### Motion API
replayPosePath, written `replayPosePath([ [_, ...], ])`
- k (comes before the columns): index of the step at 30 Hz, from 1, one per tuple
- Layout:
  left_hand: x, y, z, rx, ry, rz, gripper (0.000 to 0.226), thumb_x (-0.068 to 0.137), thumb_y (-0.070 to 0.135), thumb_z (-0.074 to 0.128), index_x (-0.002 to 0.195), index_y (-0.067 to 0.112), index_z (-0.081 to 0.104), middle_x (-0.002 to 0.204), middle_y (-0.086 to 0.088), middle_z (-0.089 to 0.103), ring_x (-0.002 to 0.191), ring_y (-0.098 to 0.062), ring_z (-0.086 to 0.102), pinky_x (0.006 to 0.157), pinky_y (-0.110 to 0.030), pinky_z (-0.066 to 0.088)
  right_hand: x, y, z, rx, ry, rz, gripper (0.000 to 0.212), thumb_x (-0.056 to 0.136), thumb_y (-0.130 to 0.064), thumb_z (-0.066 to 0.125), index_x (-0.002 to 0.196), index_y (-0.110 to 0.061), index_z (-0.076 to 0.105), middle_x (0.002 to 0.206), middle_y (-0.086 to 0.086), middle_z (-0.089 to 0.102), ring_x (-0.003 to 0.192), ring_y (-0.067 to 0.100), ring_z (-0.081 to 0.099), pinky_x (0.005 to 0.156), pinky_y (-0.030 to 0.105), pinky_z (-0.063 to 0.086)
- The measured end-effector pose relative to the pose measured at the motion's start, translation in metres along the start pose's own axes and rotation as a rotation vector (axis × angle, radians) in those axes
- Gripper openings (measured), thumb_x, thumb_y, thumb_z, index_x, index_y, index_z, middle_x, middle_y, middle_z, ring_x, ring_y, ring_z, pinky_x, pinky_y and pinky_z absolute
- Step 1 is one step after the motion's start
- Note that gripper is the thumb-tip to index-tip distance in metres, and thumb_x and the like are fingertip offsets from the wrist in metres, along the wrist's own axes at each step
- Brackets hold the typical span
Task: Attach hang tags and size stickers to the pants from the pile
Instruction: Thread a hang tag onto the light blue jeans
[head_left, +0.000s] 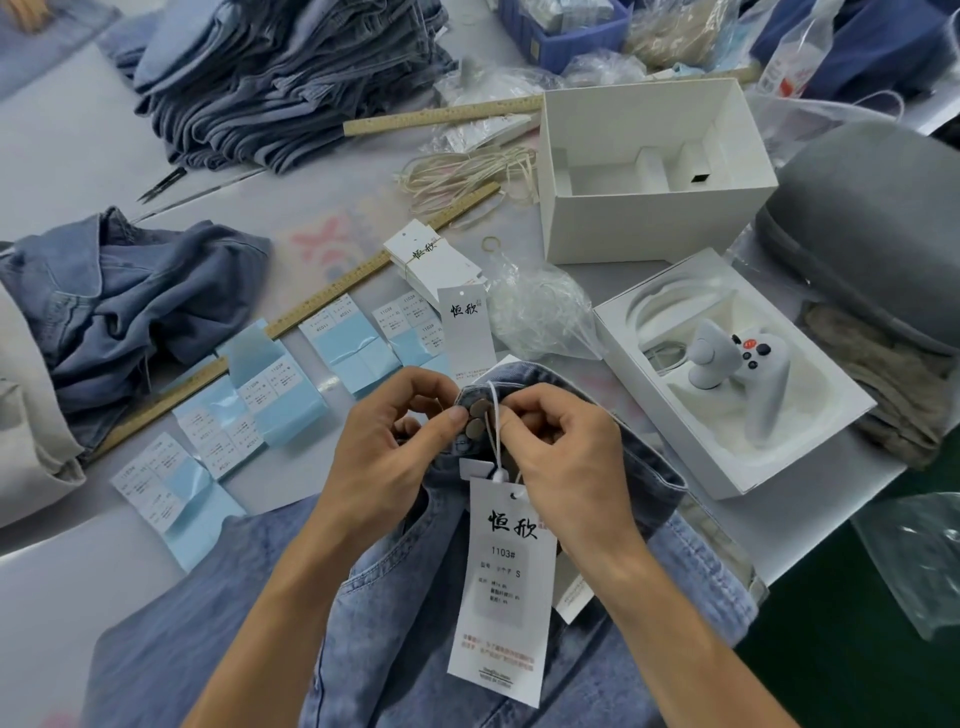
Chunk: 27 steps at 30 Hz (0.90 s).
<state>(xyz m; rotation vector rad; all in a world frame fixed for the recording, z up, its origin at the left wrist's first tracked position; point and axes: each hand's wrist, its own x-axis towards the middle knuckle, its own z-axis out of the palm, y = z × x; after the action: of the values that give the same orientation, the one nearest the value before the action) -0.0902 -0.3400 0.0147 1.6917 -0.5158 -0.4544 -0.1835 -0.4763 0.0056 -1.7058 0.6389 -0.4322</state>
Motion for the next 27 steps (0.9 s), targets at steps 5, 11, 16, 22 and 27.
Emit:
replayPosePath([
  [5, -0.005, 0.006, -0.002, 0.066, -0.051, -0.003, 0.008, 0.088, 0.021, 0.068, 0.095, 0.018, 0.067, 0.091, -0.001, 0.067, 0.065, -0.039, 0.052, 0.060, -0.052, 0.042, -0.004, 0.005, 0.000, -0.282, 0.004, -0.236, 0.006, 0.094, -0.023, 0.071, 0.088, -0.023, 0.072, 0.076, -0.012, 0.066, 0.067, 0.010, 0.060, 0.060, 0.026, 0.050],
  [11, -0.005, 0.022, -0.003, 0.536, -0.108, 0.369, 0.007, 0.094, 0.014, 0.069, 0.098, 0.018, 0.065, 0.126, 0.016, 0.063, 0.126, -0.010, 0.055, 0.103, -0.040, 0.045, -0.003, 0.010, -0.004, -0.298, 0.051, -0.446, 0.006, 0.094, -0.015, 0.074, 0.097, -0.010, 0.074, 0.099, -0.005, 0.055, 0.077, 0.006, 0.056, 0.066, 0.021, 0.048],
  [16, -0.016, 0.033, -0.008, 0.624, -0.110, 0.450, 0.008, 0.092, 0.017, 0.068, 0.100, 0.017, 0.070, 0.112, 0.011, 0.065, 0.109, -0.010, 0.062, 0.090, -0.041, 0.053, -0.006, 0.013, -0.002, -0.269, 0.102, -0.603, 0.006, 0.094, -0.009, 0.071, 0.096, -0.004, 0.074, 0.126, 0.008, 0.057, 0.076, 0.014, 0.063, 0.073, 0.028, 0.050],
  [22, -0.022, 0.048, -0.020, 0.451, 0.003, 0.392, 0.016, 0.099, 0.025, 0.060, 0.103, 0.021, 0.075, 0.096, 0.015, 0.073, 0.090, -0.008, 0.072, 0.074, -0.027, 0.058, -0.004, 0.005, -0.010, -0.261, 0.065, -0.787, 0.006, 0.094, -0.004, 0.072, 0.097, 0.002, 0.073, 0.119, 0.010, 0.060, 0.084, 0.007, 0.061, 0.078, 0.022, 0.054],
  [27, -0.007, 0.047, -0.027, 0.418, -0.077, 0.055, 0.022, 0.087, 0.010, 0.079, 0.087, 0.032, 0.080, 0.084, 0.017, 0.077, 0.079, -0.006, 0.074, 0.076, -0.032, 0.059, -0.017, 0.001, 0.000, -0.305, 0.023, -0.811, 0.008, 0.096, -0.006, 0.069, 0.092, 0.001, 0.072, 0.109, 0.006, 0.051, 0.070, 0.016, 0.056, 0.068, 0.019, 0.049],
])
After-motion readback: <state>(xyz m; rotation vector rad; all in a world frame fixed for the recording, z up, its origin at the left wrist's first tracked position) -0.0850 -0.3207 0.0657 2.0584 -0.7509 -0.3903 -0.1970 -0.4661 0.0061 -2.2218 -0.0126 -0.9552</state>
